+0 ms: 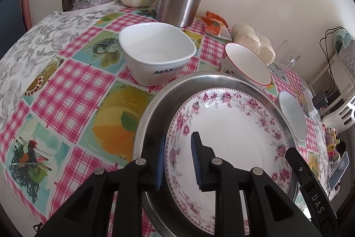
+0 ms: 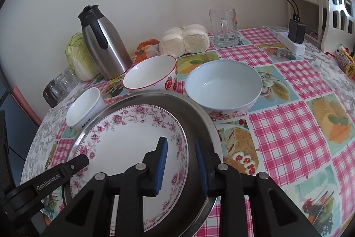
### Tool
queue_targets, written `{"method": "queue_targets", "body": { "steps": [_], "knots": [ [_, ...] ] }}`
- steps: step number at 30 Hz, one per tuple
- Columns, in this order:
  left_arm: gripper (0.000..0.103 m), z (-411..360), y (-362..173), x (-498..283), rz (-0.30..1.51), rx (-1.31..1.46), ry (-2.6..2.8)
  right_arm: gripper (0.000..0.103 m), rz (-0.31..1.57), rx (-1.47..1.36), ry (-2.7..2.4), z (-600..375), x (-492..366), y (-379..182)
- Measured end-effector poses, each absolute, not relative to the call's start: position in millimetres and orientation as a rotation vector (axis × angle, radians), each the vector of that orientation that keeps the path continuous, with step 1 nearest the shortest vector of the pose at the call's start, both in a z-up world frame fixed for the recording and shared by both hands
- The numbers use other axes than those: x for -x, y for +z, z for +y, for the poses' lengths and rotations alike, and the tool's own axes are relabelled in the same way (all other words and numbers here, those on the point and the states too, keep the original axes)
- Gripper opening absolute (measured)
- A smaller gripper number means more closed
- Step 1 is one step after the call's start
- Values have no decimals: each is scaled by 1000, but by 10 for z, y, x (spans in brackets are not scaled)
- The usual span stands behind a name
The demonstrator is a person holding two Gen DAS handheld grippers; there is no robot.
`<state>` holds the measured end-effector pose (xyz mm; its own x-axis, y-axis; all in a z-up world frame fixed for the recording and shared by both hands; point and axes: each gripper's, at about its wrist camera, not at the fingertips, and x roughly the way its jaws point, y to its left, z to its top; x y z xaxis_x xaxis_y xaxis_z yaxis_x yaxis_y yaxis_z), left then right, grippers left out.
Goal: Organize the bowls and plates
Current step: 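Lower the floral plate into the steel pan and open both grippers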
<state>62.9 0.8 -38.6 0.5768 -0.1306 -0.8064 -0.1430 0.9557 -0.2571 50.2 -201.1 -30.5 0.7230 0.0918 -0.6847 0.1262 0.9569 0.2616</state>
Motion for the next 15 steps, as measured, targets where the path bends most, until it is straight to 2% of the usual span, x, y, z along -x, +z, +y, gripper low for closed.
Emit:
{"method": "queue_targets", "body": {
  "steps": [4, 6, 8, 12, 15],
  "knots": [
    [42, -51, -326, -603, 941, 288, -1, 29, 749, -300, -15, -2024, -473, -261],
    [52, -73, -275, -582, 921, 269, 5, 29, 742, -292, -19, -2029, -465, -239],
    [57, -75, -231, -571, 906, 263, 4, 30, 736, -289, -27, -2040, -459, -218],
    [69, -76, -173, -559, 894, 247, 21, 44, 726, -285, -53, -2074, -434, -178],
    [74, -68, -177, -565, 898, 228, 50, 53, 723, -280, -64, -2096, -429, -168]
  ]
}}
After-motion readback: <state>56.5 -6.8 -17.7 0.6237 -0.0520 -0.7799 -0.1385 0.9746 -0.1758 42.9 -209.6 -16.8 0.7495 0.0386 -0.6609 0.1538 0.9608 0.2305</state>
